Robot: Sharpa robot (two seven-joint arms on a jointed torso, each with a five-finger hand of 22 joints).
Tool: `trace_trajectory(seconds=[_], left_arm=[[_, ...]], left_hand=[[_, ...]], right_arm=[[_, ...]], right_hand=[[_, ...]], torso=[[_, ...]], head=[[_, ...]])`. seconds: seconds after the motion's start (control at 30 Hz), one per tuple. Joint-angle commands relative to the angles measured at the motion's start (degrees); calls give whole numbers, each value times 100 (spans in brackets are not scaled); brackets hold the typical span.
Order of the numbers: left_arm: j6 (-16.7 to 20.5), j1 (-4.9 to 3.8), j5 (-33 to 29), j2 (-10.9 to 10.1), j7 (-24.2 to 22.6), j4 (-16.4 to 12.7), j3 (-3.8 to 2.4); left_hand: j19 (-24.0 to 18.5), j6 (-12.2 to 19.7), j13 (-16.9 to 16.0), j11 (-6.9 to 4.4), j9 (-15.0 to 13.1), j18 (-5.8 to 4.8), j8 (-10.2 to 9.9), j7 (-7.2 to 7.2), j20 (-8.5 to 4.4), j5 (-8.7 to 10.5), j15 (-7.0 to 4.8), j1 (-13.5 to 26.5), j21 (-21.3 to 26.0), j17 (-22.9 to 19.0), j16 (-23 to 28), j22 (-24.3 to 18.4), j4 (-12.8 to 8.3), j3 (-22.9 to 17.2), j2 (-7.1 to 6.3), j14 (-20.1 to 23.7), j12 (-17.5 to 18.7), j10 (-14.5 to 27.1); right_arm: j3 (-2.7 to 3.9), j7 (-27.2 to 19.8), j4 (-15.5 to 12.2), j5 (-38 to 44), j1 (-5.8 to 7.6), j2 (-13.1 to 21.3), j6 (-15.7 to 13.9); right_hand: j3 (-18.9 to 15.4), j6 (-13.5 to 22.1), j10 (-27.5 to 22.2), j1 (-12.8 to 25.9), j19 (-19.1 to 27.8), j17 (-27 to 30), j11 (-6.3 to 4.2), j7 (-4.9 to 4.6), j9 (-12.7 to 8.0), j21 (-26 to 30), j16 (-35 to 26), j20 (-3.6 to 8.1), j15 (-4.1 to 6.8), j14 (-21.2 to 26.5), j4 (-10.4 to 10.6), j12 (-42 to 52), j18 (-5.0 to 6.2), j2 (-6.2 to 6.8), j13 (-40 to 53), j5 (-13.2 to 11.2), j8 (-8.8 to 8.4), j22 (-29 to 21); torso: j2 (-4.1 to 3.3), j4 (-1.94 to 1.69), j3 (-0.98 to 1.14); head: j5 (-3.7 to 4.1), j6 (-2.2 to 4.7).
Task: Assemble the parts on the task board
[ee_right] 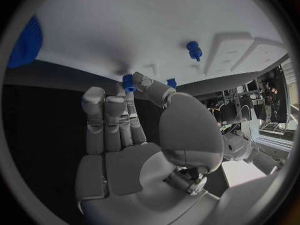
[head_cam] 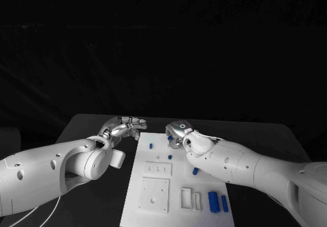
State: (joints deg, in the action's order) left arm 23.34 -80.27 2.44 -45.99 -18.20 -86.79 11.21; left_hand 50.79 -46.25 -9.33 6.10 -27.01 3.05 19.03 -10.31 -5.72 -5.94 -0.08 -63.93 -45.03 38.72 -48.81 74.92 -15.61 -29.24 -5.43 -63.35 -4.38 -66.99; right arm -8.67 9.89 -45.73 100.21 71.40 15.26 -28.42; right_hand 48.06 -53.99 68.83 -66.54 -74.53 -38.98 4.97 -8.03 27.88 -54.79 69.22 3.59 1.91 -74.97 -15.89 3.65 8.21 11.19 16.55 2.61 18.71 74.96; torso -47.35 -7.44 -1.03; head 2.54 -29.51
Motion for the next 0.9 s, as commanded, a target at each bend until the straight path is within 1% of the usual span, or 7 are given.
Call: trace_trajectory(seconds=[0.03, 0.2, 0.43, 0.6, 0.77, 0.83, 0.9], left_arm=[[14, -11, 22, 8, -30, -6, -6], [19, -12, 22, 4, -31, -2, -6], [20, -12, 22, 3, -30, 5, -6], [24, -13, 22, -14, -31, 12, -6], [-10, -47, 22, -44, -53, 60, -6], [-47, -70, 35, -62, -37, 91, -6], [-34, -91, 68, -83, -36, 110, -6]], left_hand=[[26, 35, -4, 38, -8, 244, -30, -12, 6, 24, 15, 16, -41, -8, -35, 74, -5, -23, -34, -31, 36, 35], [25, 47, -2, 42, -7, 246, -39, -17, 9, 23, 19, 15, -46, -11, -40, 72, -7, -26, -37, -32, 45, 50], [25, 55, 0, 45, -7, 249, -46, -21, 12, 24, 22, 14, -51, -12, -47, 71, -8, -28, -39, -35, 50, 61], [25, 58, 1, 47, -7, 250, -48, -23, 13, 24, 23, 14, -53, -13, -49, 70, -8, -29, -40, -36, 52, 67], [24, 59, 1, 48, -7, 251, -49, -23, 14, 24, 24, 15, -54, -14, -50, 70, -8, -28, -42, -35, 53, 69], [23, 57, 0, 48, -8, 251, -49, -23, 15, 25, 25, 16, -55, -15, -51, 70, -8, -28, -43, -34, 51, 67], [17, 42, -35, 17, -16, 252, -43, -19, 15, 29, 1, 25, -63, -21, -57, 69, 1, -30, -31, -30, -18, -62]], right_arm=[[-4, -23, 31, -86, -2, 17, 47], [-4, -34, 14, -112, -2, 33, 25], [-4, -39, -13, -118, -1, 56, -1], [-3, -58, -193, -179, 9, 191, -94], [12, -107, -652, -328, 91, 492, -166], [62, -134, -903, -408, 155, 667, -234], [164, -178, -1182, -529, 206, 867, -300]], right_hand=[[4, 184, -309, 0, -34, 20, 71, -61, -46, -10, 35, 30, -110, 2, 22, -27, 679, 135, -165, 18, -103, 78], [12, 290, -582, -45, -34, 51, 124, -55, -79, 9, 51, 7, -160, 16, 74, -12, 679, 219, -318, 21, -154, 65], [11, 291, -591, -56, -36, 60, 130, -58, -82, 12, 59, 3, -165, 20, 89, 0, 679, 228, -348, 22, -152, 63], [7, 290, -587, -56, -37, 65, 132, -61, -83, 14, 63, 1, -168, 22, 100, 6, 679, 241, -363, 22, -149, 62], [-10, 281, -538, -33, -41, 82, 156, -86, -87, 19, 73, -7, -191, 27, 151, 27, 679, 291, -394, 24, -142, 59], [-18, 250, -451, -14, -48, 97, 146, -112, -87, 23, 82, -11, -181, 31, 202, 57, 679, 320, -406, 31, -126, 57], [-39, 139, -251, 48, -52, 118, 86, -98, -62, 27, 86, -23, -120, 39, 290, 141, 679, 365, -379, 68, -66, 56]], torso=[[1, 8, -3], [1, 8, -3], [-2, 8, -3], [0, 16, -2], [2, 39, 2], [2, 50, 3], [4, 73, 6]], head=[[-7, -1], [-6, -18], [0, -1], [-21, -5], [-18, 31], [-17, 50], [-23, 68]])
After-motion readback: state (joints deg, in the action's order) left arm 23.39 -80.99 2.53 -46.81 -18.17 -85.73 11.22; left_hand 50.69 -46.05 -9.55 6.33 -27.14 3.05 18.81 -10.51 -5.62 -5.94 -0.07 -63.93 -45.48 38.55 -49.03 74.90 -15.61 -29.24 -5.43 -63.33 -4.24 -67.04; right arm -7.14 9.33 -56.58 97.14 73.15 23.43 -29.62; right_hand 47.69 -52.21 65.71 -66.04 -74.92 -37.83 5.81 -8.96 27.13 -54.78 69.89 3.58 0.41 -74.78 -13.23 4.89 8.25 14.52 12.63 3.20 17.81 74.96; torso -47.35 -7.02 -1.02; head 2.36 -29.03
